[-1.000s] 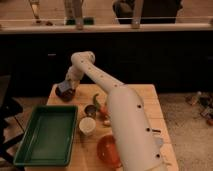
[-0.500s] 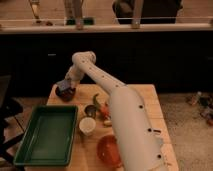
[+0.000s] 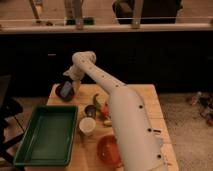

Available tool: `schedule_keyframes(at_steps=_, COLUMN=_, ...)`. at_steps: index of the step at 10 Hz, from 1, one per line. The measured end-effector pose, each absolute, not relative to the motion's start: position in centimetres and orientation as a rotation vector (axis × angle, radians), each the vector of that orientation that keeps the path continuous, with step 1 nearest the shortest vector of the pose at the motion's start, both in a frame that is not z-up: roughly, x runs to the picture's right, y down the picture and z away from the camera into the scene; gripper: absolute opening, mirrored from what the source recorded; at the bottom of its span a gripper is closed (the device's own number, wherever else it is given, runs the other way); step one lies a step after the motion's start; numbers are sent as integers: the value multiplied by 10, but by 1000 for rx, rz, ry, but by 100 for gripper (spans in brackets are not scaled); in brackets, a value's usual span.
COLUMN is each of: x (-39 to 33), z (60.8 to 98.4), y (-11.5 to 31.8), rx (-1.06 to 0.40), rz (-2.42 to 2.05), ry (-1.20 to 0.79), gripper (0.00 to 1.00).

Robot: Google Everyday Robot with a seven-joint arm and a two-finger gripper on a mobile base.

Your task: Place sponge in purple bowl

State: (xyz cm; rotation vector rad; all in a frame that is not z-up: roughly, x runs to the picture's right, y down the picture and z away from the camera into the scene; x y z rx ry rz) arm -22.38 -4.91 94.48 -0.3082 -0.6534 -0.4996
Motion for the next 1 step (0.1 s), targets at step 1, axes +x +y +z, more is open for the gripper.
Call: schedule_keyframes(at_steps=1, x=-224, z=945, y=-49, rx=-307, rz=-502, ry=-655, gripper=80)
